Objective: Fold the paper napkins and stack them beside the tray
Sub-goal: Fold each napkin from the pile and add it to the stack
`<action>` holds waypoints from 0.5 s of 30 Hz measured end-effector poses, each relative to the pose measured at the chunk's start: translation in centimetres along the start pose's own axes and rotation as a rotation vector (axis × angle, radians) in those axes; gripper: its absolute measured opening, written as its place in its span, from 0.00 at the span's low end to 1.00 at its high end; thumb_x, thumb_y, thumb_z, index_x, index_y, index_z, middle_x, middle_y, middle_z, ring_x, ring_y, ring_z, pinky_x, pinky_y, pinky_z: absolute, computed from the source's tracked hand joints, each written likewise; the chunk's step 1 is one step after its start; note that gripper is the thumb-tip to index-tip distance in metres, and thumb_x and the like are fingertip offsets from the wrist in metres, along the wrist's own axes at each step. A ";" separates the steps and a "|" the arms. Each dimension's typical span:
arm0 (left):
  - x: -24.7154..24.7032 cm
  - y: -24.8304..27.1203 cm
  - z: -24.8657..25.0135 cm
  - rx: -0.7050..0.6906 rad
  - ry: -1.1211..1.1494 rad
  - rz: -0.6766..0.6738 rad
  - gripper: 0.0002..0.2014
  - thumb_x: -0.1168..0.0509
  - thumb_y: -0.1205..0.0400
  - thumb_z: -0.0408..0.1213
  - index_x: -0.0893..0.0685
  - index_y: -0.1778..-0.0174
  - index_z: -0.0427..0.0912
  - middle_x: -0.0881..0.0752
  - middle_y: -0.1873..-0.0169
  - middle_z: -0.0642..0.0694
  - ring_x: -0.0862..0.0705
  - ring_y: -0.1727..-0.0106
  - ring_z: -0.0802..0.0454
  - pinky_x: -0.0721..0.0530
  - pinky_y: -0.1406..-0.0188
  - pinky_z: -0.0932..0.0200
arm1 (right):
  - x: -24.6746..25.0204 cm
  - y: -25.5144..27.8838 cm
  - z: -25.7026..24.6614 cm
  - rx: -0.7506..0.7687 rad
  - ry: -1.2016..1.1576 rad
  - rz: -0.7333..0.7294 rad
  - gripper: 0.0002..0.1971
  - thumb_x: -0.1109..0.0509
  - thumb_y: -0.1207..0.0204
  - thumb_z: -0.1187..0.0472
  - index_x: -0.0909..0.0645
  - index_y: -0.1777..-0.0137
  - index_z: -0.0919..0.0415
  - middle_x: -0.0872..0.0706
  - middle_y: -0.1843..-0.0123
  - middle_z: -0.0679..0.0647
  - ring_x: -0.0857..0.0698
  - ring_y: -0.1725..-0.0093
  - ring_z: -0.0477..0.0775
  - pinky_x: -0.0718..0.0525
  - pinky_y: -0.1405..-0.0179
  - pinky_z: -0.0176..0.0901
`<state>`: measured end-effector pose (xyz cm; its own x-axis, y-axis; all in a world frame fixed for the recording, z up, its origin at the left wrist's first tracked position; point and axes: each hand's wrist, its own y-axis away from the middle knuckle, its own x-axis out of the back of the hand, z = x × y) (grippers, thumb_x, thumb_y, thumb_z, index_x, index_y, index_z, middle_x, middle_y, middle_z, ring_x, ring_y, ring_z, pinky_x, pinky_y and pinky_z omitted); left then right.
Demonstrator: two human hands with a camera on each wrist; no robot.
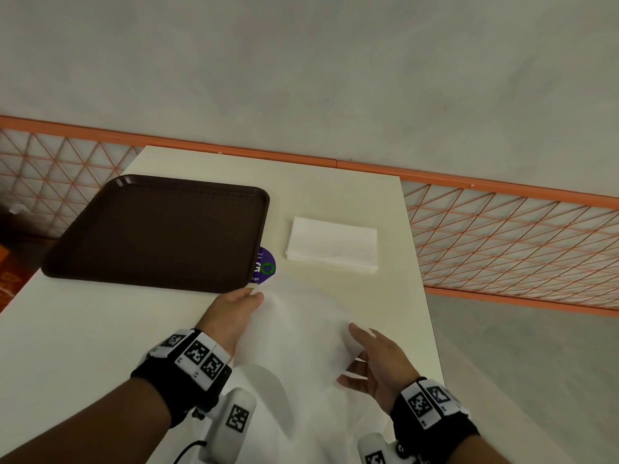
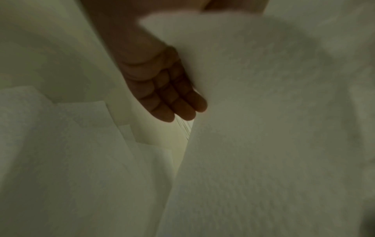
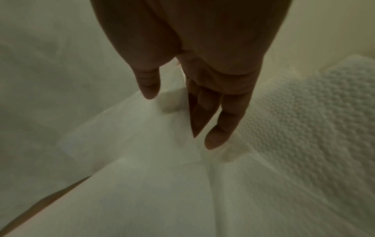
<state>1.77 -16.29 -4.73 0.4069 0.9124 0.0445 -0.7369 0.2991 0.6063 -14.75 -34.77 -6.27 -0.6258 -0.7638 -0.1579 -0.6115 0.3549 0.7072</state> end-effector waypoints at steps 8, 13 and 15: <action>-0.6 -0.2 0.3 -0.172 -0.305 0.059 0.22 0.37 0.17 0.36 0.26 0.26 0.52 0.14 0.44 0.48 0.15 0.43 0.48 0.18 0.35 0.46 | -0.2 -1.1 -1.6 0.194 0.082 0.162 0.13 0.29 0.23 0.68 0.20 0.39 0.57 0.10 0.48 0.61 0.10 0.52 0.64 0.10 0.59 0.55; -1.0 0.1 0.6 -0.199 -0.289 0.037 0.27 0.40 0.16 0.33 0.34 0.21 0.57 0.19 0.64 0.59 0.14 0.45 0.42 0.17 0.39 0.49 | -0.2 -1.1 -2.5 0.214 0.069 0.183 0.11 0.31 0.19 0.64 0.23 0.38 0.58 0.09 0.51 0.62 0.08 0.56 0.64 0.10 0.63 0.54; -1.0 -0.1 0.5 -0.189 -0.233 0.043 0.26 0.41 0.15 0.32 0.32 0.22 0.58 0.19 0.62 0.59 0.14 0.44 0.41 0.17 0.37 0.46 | 0.1 -1.1 -2.7 0.215 0.059 0.183 0.13 0.30 0.19 0.61 0.23 0.37 0.57 0.09 0.50 0.62 0.08 0.56 0.64 0.10 0.64 0.53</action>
<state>1.71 -17.37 -4.41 0.4702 0.8432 0.2605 -0.8343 0.3285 0.4428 -12.85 -36.65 -5.20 -0.7099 -0.7042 0.0036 -0.5836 0.5912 0.5567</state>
